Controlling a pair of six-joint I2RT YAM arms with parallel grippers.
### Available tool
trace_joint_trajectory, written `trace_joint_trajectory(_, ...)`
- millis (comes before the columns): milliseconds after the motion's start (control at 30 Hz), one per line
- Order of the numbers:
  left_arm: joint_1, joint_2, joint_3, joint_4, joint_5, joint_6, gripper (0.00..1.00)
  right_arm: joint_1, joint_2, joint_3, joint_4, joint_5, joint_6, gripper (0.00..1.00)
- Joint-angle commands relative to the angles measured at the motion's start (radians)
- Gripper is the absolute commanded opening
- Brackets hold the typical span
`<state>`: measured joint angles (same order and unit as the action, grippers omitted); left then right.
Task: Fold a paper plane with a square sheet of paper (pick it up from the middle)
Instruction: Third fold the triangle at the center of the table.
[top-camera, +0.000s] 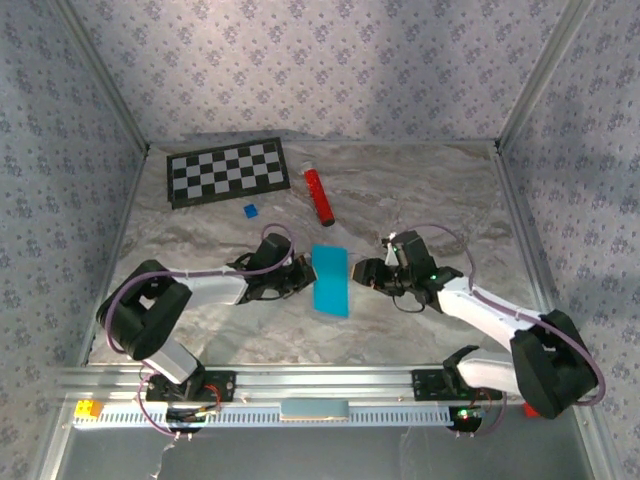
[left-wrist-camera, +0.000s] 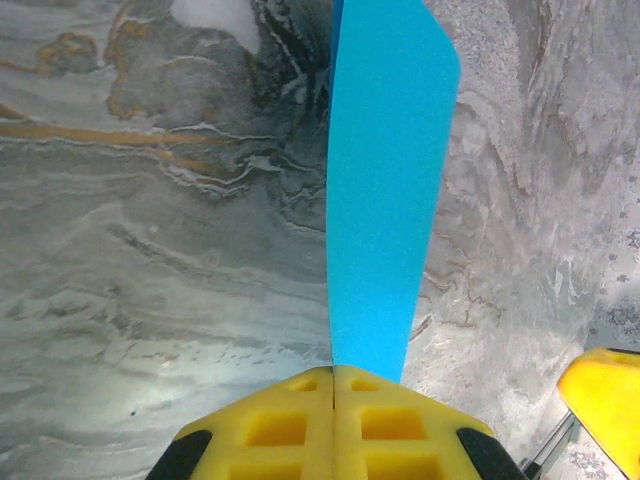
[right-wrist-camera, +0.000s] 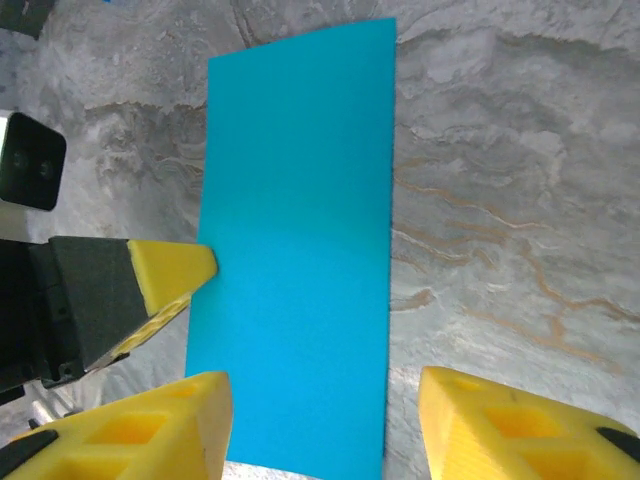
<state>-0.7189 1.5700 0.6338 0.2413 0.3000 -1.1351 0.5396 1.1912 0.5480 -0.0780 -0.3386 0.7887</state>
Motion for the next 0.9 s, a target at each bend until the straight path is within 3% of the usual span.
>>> trace_joint_trajectory(0,0.02,-0.035,-0.022,-0.017,0.025,0.014,0.0,0.049,-0.029,0.032,-0.088,0.146,-0.054,0.54)
trace_joint_trajectory(267,0.104,-0.101,-0.069,-0.018,0.1,-0.021,0.0,0.345,-0.047,0.049,0.033,0.58,-0.263,0.56)
trace_joint_trajectory(367,0.114,-0.139,-0.072,-0.064,0.095,-0.009,0.01,0.4,-0.034,0.024,0.12,0.657,-0.382,0.57)
trace_joint_trajectory(500,0.118,-0.151,-0.074,-0.079,0.076,0.005,0.01,0.42,-0.012,0.042,0.081,0.724,-0.465,0.56)
trace_joint_trajectory(633,0.119,-0.127,-0.069,-0.051,0.08,-0.015,0.01,0.429,-0.047,0.022,0.119,0.667,-0.519,0.57)
trace_joint_trajectory(667,0.119,-0.126,-0.072,-0.042,0.08,-0.021,0.01,0.437,-0.055,0.016,0.129,0.667,-0.539,0.59)
trace_joint_trajectory(733,0.119,-0.129,-0.085,-0.043,0.065,-0.033,0.01,0.454,-0.067,0.007,0.138,0.65,-0.587,0.74)
trace_joint_trajectory(867,0.119,-0.139,-0.107,-0.034,0.04,-0.047,0.02,0.486,-0.057,0.013,0.14,0.561,-0.678,0.76)
